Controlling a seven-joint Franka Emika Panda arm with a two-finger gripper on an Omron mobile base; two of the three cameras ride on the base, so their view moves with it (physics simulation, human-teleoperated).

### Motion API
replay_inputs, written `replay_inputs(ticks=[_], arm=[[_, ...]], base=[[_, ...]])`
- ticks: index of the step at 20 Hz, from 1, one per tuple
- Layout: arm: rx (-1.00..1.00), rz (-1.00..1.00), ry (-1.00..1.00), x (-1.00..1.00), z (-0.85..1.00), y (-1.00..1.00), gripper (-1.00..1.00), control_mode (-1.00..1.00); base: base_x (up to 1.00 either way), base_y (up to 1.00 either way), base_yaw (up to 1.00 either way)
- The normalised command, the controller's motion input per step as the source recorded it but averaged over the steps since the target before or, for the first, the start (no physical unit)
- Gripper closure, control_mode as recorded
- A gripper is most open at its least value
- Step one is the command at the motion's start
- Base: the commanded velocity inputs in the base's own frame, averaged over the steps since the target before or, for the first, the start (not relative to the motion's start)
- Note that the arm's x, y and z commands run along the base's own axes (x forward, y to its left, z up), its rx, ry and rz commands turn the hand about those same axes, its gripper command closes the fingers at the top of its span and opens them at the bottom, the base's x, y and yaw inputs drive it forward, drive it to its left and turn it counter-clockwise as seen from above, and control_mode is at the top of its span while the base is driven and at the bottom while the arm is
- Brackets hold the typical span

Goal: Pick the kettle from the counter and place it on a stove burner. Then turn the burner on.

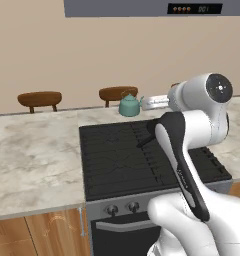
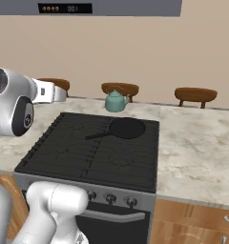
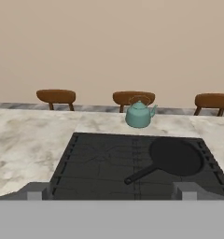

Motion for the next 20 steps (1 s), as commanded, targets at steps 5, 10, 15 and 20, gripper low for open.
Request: replay_inputs(ticks=[5, 10, 15, 20], arm=[[0.0, 0.01, 0.0, -0.08, 0.0, 0.01, -1.0, -1.0], [0.0, 0.01, 0.01, -0.05, -0.02, 0.05, -1.0, 1.0], [0.0, 0.0, 0.0, 0.0, 0.0, 0.0, -1.0, 1.0], [0.0, 0.0, 0.0, 0.0, 0.0, 0.0, -1.0, 1.0]], base=[[0.0, 0.0, 0.0], [-0.17, 0.41, 0.07], [-0.07, 0.75, 0.03], [0.0, 1.0, 0.0]])
